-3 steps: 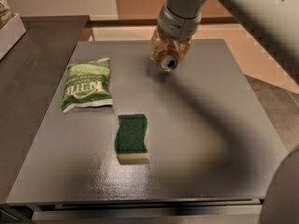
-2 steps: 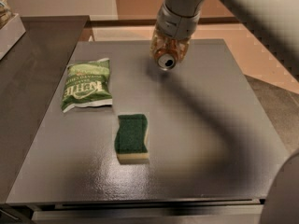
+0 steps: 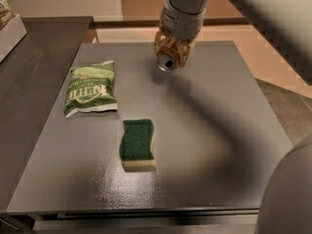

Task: Place orange can upright

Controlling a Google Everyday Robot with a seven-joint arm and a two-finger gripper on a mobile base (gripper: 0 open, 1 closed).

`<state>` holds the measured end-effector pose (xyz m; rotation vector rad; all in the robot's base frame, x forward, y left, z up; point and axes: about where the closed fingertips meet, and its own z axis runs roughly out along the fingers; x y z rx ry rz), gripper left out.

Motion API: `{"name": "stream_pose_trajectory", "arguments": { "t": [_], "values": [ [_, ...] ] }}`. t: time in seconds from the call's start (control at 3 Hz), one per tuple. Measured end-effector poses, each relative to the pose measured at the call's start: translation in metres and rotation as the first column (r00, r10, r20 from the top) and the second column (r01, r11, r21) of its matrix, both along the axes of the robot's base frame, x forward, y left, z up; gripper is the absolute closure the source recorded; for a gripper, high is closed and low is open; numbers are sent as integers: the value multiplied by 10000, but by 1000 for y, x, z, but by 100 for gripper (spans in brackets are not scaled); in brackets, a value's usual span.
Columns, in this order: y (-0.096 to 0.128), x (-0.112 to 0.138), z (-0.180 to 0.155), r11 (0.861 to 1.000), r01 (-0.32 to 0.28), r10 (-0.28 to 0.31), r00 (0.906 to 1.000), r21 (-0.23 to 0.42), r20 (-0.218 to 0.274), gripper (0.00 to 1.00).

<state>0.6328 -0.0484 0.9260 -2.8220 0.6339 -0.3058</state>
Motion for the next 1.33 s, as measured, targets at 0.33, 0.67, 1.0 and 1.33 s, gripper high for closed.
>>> {"name": "stream_pose_trajectory", "arguments": {
  "t": [0.33, 0.67, 1.0, 1.33],
  "values": [
    [1, 1, -1, 9991, 396, -395, 9992, 115, -63, 100],
    [1, 1, -1, 9991, 396, -396, 9992, 117, -63, 100],
    [-5, 2, -3, 9916, 774, -735, 9965, 1040, -410, 100],
    [-18, 0, -2, 9434, 1724, -1471, 9832, 2835, -1083, 100]
  ]
}}
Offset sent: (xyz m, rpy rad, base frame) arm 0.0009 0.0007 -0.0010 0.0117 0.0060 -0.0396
